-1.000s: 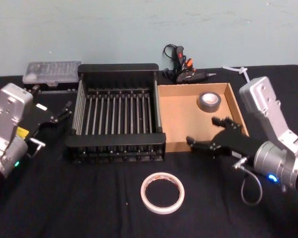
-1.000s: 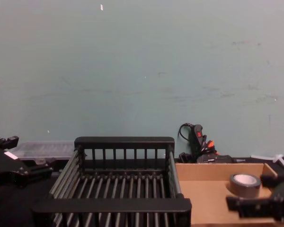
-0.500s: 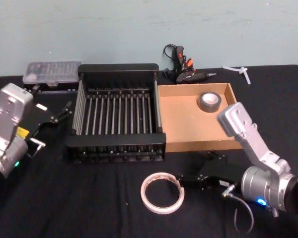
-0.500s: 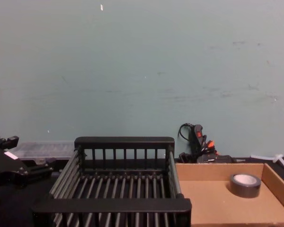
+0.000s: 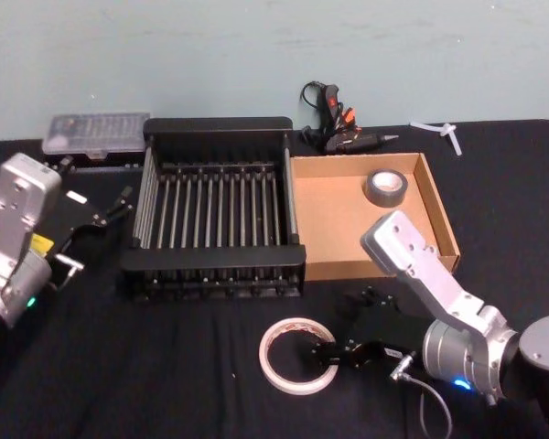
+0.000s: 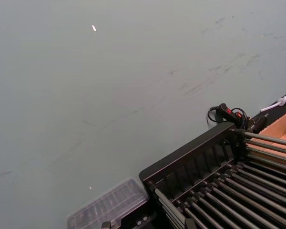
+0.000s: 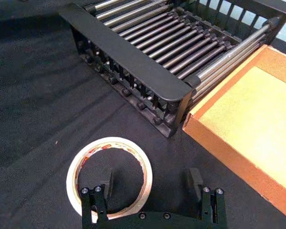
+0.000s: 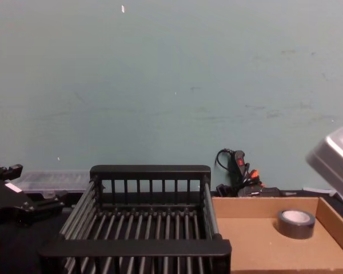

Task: Pick up the white tape and place it into the black box , Pick up the silver tape and place it into the brown box.

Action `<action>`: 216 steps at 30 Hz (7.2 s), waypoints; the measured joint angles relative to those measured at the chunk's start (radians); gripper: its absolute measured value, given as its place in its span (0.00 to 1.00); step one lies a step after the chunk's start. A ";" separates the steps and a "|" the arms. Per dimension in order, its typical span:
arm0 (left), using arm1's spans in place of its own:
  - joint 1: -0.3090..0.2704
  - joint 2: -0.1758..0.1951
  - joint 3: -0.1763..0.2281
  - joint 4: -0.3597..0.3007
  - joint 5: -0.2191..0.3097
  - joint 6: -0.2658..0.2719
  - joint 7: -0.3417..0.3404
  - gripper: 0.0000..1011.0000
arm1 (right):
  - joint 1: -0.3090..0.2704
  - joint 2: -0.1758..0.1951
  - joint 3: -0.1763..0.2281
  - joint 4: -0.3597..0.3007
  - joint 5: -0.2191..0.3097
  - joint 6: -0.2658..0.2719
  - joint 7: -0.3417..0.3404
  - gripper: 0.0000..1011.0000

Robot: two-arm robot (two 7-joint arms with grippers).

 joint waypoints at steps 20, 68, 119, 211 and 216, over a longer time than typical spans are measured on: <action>0.000 0.000 0.000 0.000 0.000 0.000 0.000 0.99 | 0.005 -0.035 -0.013 0.041 -0.001 0.001 0.022 0.99; 0.000 0.000 0.000 0.000 0.000 0.000 0.000 0.99 | -0.029 -0.059 0.002 0.031 -0.015 0.051 -0.001 0.99; 0.000 0.000 0.000 0.000 0.000 0.000 0.000 0.99 | -0.029 -0.064 0.003 0.035 -0.023 0.052 -0.003 0.16; 0.000 0.000 0.000 0.000 0.000 0.000 0.000 0.99 | 0.581 -0.327 -0.102 0.721 -0.144 -0.501 -0.009 0.09; 0.000 0.000 0.000 0.000 0.000 0.000 0.000 0.99 | 0.617 -0.367 -0.111 0.813 -0.169 -0.530 -0.015 0.09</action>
